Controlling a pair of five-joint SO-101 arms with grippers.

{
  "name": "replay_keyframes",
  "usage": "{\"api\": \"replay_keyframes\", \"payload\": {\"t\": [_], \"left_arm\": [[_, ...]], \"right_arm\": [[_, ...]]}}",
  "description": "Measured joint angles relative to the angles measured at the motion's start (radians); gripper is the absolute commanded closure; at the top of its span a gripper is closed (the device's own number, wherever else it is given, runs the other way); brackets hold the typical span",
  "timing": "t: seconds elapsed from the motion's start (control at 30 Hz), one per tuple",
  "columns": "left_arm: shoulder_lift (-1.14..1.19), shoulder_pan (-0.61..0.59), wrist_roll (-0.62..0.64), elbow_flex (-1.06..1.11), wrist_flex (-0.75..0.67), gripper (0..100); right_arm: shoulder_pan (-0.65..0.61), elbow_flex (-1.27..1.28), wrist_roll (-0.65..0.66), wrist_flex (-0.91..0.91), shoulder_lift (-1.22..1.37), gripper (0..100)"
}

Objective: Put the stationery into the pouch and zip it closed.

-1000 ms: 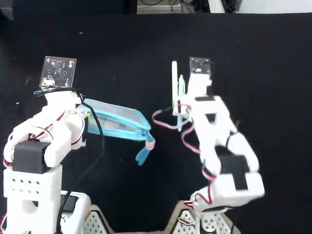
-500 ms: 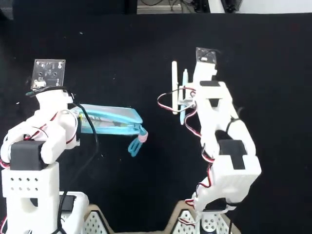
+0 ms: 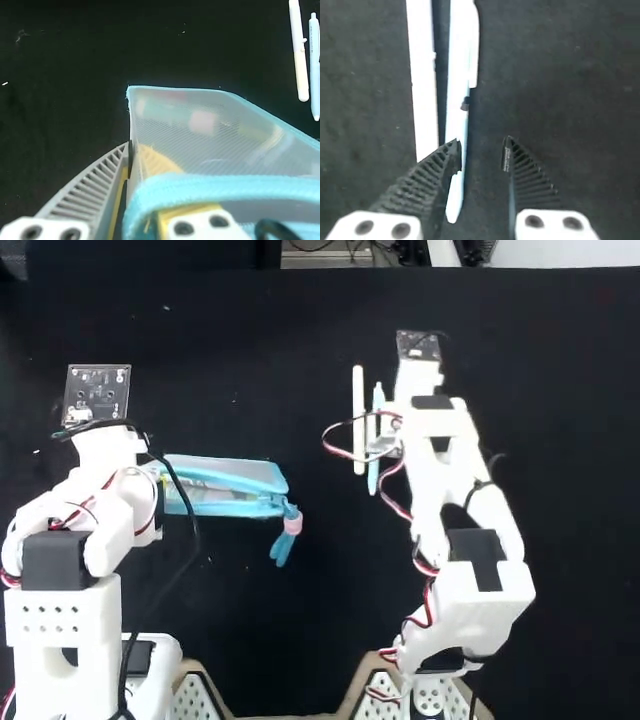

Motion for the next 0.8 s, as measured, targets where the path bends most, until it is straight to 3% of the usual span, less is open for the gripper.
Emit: {"api": "replay_keyframes", "payload": {"t": [0.23, 0.43, 0.67, 0.77, 0.8], "left_arm": [[-0.002, 0.000, 0.000, 0.009, -0.015, 97], [-0.002, 0.000, 0.000, 0.011, -0.017, 97], [-0.002, 0.000, 0.000, 0.011, -0.017, 97], [-0.002, -0.003, 0.000, 0.011, -0.017, 97], [-0.002, -0.003, 0.000, 0.011, -0.017, 97]], "right_arm": [[-0.011, 0.043, 0.003, -0.160, 0.020, 86.3], [-0.015, 0.015, 0.003, -0.167, 0.094, 86.1], [-0.015, -0.196, 0.005, 0.066, 0.207, 87.1], [-0.003, -0.318, 0.005, 0.189, 0.272, 99.2], [0.005, -0.351, 0.005, 0.230, 0.287, 98.3]]}}
